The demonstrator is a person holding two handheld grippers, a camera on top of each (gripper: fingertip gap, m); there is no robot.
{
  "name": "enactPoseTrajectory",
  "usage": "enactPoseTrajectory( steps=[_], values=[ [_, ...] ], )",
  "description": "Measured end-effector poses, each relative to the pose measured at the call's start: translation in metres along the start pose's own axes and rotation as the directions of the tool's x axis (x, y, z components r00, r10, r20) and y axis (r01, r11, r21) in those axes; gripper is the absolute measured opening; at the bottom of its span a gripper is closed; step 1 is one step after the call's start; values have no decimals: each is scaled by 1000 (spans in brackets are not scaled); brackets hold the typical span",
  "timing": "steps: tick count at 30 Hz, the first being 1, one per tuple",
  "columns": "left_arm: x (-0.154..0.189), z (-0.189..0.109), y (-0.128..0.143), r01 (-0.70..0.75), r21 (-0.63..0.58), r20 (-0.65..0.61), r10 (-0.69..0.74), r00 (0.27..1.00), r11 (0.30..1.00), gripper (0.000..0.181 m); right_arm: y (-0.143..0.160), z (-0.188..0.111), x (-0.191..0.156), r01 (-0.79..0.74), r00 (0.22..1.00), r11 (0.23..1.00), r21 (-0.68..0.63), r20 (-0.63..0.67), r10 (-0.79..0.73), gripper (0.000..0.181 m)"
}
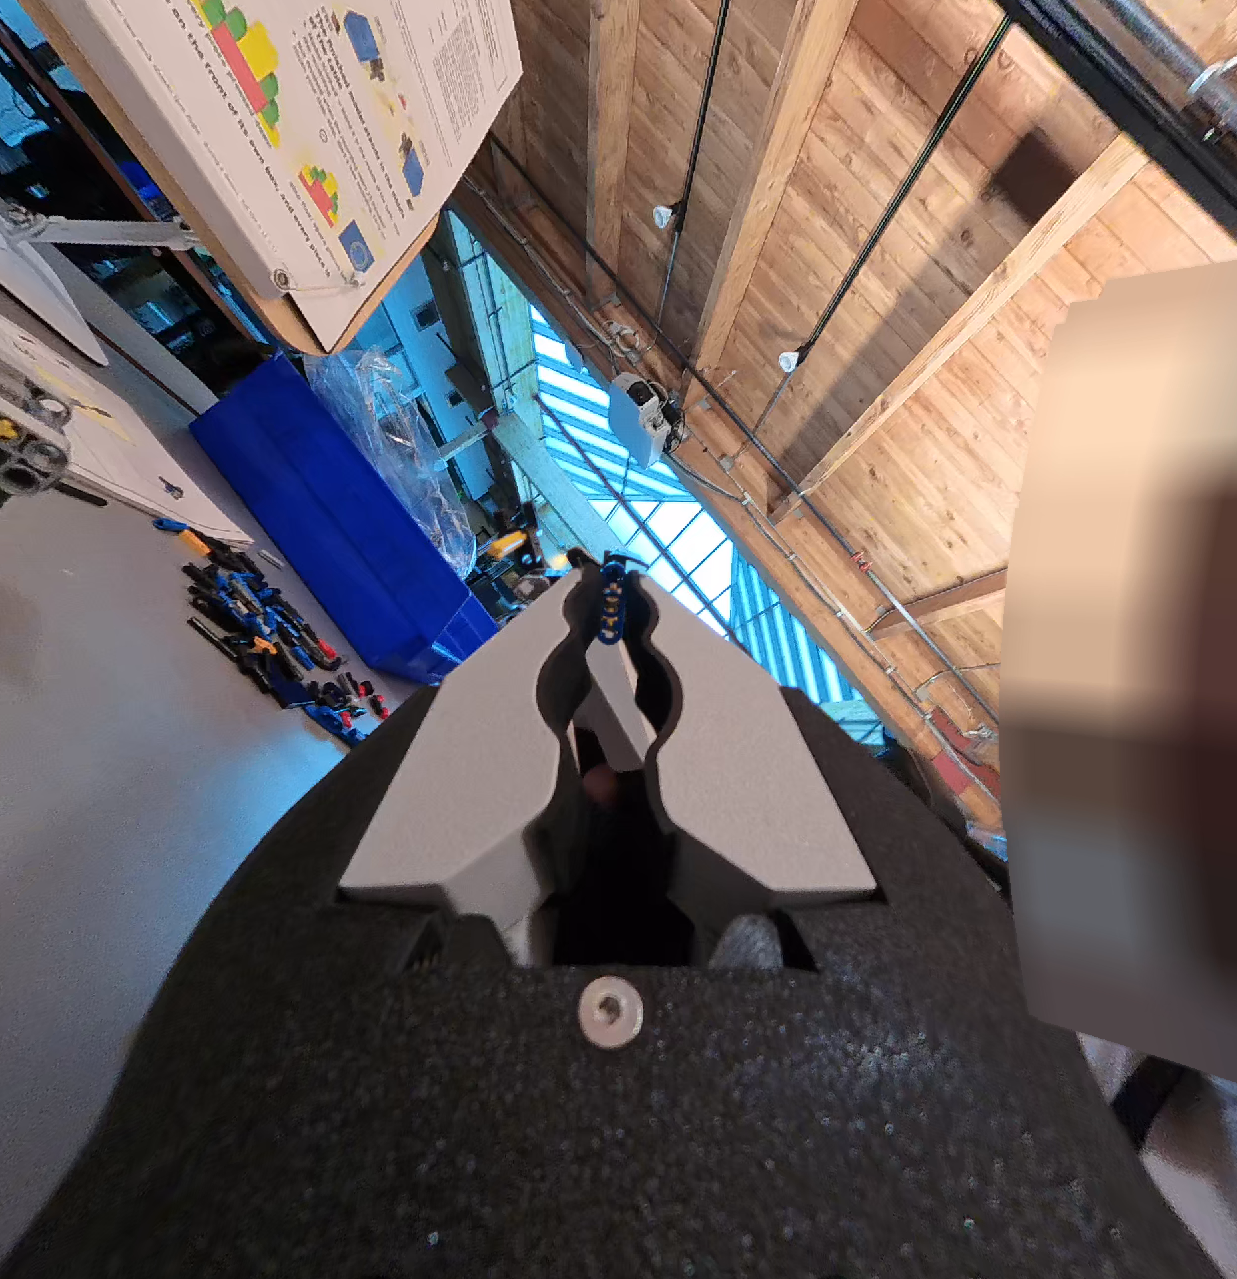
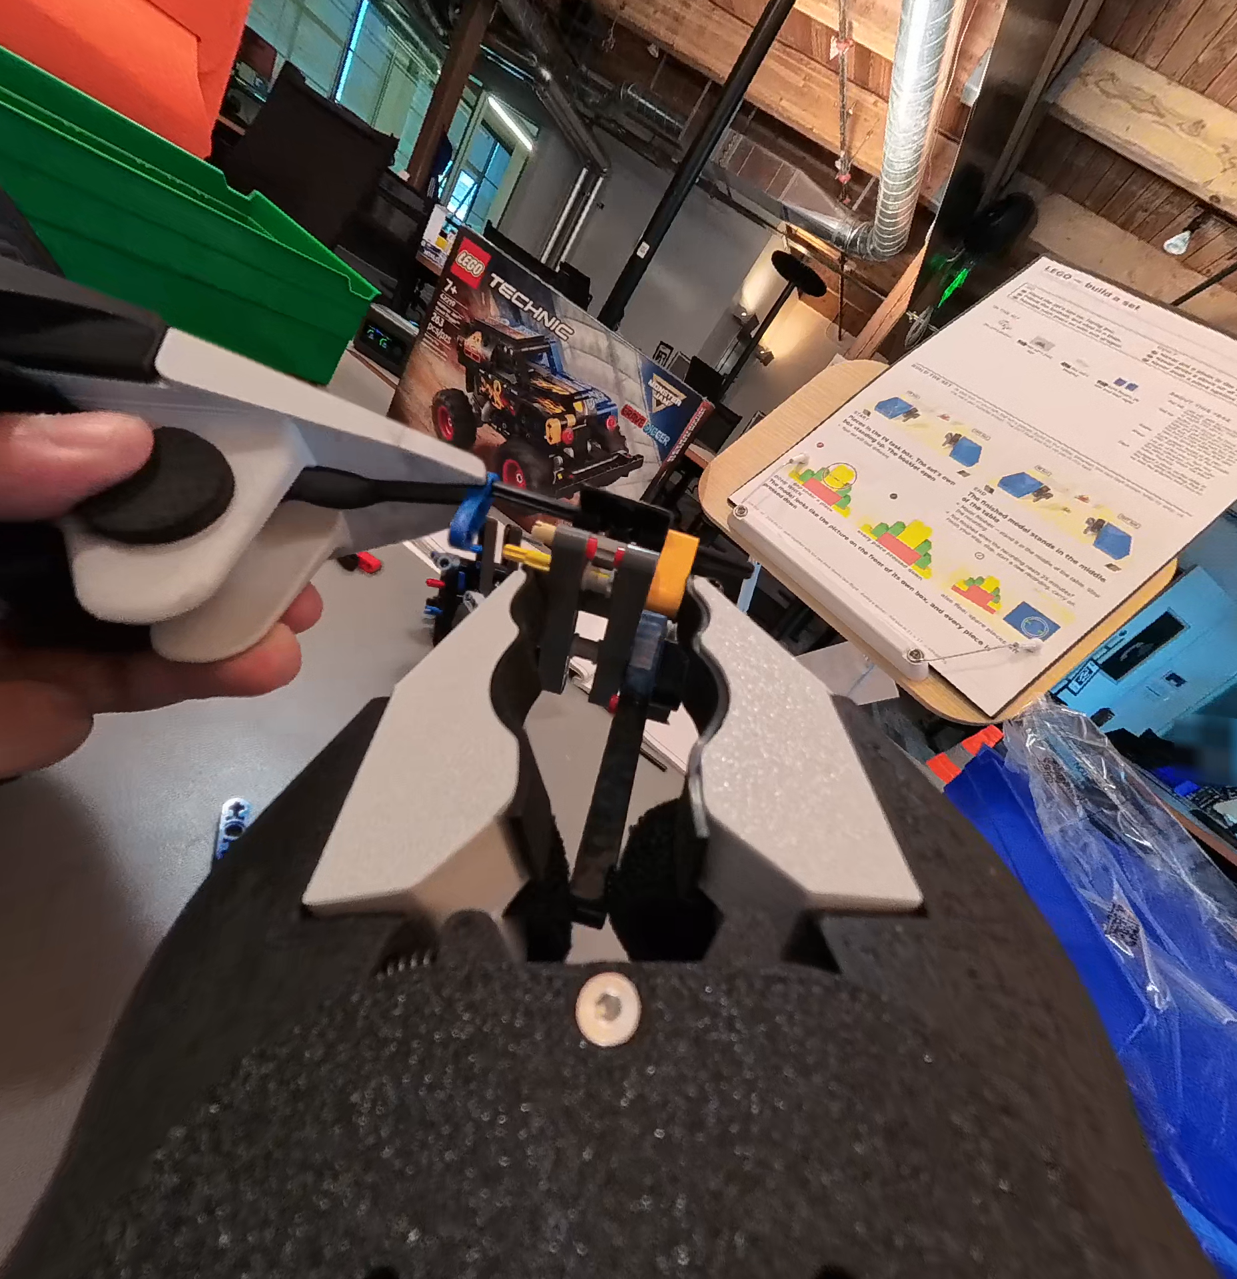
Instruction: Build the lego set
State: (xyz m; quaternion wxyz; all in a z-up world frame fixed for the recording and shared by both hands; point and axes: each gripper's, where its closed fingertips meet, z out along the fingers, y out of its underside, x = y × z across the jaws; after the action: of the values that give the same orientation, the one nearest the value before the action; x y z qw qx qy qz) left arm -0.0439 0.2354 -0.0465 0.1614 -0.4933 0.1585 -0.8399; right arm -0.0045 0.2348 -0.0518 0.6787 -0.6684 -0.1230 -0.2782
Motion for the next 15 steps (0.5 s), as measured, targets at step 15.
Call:
enactPoseTrajectory(
  steps=[15],
  values=[
    [-7,-2,2,-13,-104,33,16,999,994,5,7,1,-4,-35,998,998,-48,45,37,38]
  ],
)
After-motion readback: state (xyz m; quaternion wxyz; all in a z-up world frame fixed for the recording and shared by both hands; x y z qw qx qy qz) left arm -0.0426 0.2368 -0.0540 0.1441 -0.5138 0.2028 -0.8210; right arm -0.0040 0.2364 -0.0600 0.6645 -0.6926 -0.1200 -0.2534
